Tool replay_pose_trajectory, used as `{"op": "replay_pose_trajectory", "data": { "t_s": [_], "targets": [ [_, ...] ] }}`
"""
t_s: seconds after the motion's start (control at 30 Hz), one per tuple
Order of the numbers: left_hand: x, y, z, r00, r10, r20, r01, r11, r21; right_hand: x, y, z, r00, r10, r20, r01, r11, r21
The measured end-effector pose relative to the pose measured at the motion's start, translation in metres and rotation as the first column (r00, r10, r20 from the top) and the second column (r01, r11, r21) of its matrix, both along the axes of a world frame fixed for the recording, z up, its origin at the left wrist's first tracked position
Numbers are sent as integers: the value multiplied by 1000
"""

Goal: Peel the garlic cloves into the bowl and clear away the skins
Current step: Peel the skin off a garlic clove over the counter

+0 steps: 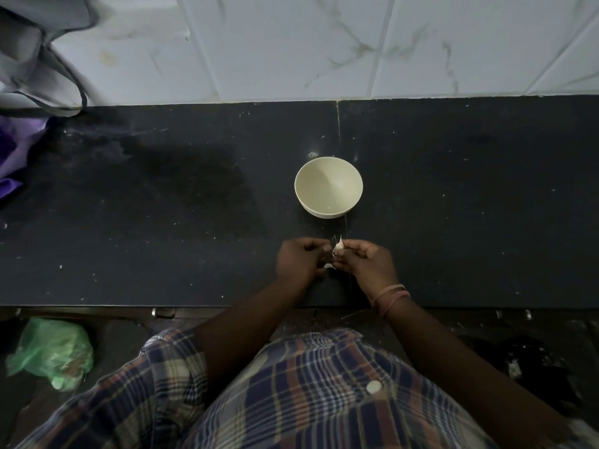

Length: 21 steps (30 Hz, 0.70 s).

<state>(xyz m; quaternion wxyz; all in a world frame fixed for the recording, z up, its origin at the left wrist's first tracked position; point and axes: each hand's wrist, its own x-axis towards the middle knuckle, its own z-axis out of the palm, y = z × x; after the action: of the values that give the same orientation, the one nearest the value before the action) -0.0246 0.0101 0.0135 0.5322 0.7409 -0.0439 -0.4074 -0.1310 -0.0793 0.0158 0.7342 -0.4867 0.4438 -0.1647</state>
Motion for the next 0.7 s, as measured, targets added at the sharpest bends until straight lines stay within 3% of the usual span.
{"op": "replay_pose_trajectory", "data": {
  "t_s": [0.13, 0.43, 0.5, 0.63, 0.7],
  "targets": [
    [0, -2, 9, 995, -82, 56, 86, 994, -69, 1, 0, 6, 997, 75, -2, -75, 993, -87],
    [3, -2, 6, 996, -52, 65, 53, 999, -12, 4, 7, 10, 993, 118, 9, -117, 989, -91],
    [2, -1, 5, 1000, -21, 13, 21, 999, -32, 2, 7, 10, 993, 117, 22, -115, 991, -65],
    [2, 0, 2, 962, 114, -247, -143, 984, -101, 3, 7, 8, 999, 20, 45, -20, 1000, 0],
    [1, 2, -1, 949, 128, -290, -160, 983, -92, 3, 8, 7, 999, -21, 33, 21, 1000, 9]
  ]
}}
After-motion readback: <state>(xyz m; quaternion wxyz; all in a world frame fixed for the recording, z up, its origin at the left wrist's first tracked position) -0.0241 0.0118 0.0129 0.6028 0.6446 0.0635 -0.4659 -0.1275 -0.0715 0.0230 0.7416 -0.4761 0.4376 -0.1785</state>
